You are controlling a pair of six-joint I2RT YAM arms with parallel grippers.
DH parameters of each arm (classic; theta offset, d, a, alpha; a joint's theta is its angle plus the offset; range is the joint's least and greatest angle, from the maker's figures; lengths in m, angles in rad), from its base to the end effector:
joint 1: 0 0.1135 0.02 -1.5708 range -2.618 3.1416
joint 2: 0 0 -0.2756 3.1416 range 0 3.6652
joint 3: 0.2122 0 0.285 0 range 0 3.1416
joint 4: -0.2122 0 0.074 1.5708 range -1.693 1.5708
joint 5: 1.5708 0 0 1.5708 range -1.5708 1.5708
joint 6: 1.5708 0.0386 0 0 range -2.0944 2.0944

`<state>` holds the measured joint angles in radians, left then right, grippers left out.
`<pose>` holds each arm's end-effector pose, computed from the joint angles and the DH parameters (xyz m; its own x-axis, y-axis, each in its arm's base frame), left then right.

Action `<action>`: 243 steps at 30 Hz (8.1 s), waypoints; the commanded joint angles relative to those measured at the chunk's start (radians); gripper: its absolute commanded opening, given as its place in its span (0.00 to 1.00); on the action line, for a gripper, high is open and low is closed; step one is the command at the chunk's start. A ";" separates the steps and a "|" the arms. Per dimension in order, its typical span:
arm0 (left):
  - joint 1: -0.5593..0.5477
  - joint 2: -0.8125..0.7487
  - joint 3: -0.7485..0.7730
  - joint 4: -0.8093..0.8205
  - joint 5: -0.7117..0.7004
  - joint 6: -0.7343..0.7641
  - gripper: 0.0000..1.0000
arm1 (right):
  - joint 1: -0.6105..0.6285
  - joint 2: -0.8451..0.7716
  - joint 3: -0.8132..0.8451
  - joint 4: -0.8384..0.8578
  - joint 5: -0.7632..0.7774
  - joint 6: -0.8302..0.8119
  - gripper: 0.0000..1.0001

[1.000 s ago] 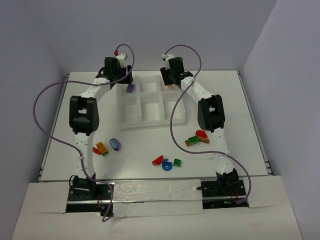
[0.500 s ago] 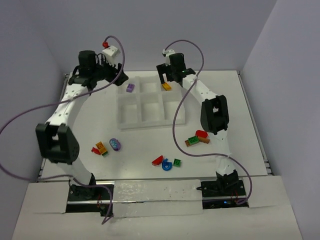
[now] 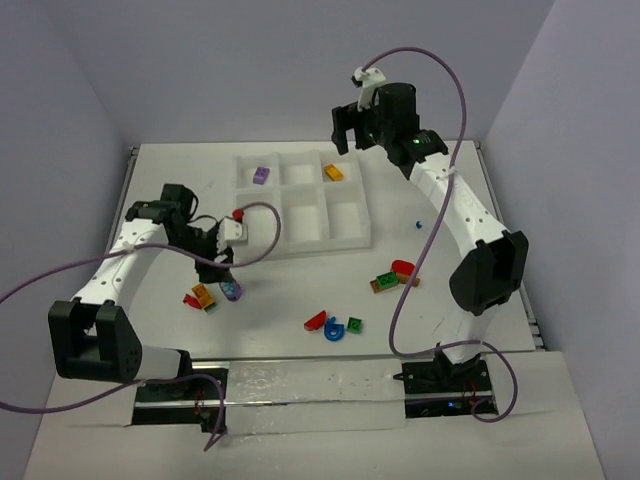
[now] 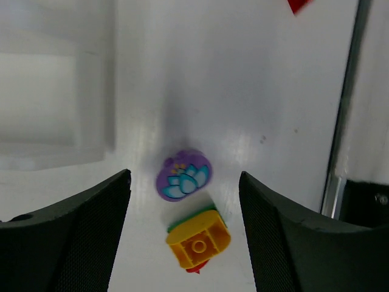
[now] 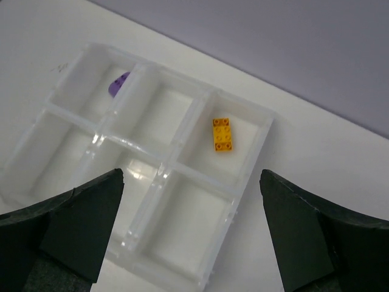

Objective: Sort the legos into containers by color

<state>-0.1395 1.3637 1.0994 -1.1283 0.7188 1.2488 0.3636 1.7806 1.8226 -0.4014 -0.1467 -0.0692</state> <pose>0.2601 -0.0622 0.2670 -0.0995 0.7349 -0.6708 0.9942 0.1009 -0.0369 0.4263 0.1682 0.4153 -0.2948 -0.1853 -0.9374 -0.5013 0.8652 -0.0134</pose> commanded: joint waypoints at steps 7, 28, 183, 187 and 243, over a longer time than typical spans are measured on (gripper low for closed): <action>-0.118 -0.061 -0.201 0.043 -0.169 0.395 0.76 | -0.095 -0.194 -0.261 -0.125 -0.134 0.000 1.00; -0.146 0.090 -0.257 0.216 -0.314 0.616 0.79 | -0.103 -0.180 -0.287 -0.159 -0.179 0.028 1.00; 0.052 0.162 0.269 -0.127 0.361 -0.060 0.00 | -0.059 -0.291 -0.394 -0.163 -0.614 -0.081 1.00; 0.052 0.124 0.300 0.142 0.532 -0.507 0.00 | -0.008 -0.346 -0.411 -0.131 -0.700 -0.090 1.00; 0.053 -0.127 0.017 0.996 0.580 -1.438 0.00 | 0.154 -0.146 -0.188 -0.392 -0.997 -0.231 0.00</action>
<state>-0.2013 1.2286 1.0848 -0.1957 1.2969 -0.1666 0.6119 1.6733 1.6519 -0.6328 -1.1235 -0.2128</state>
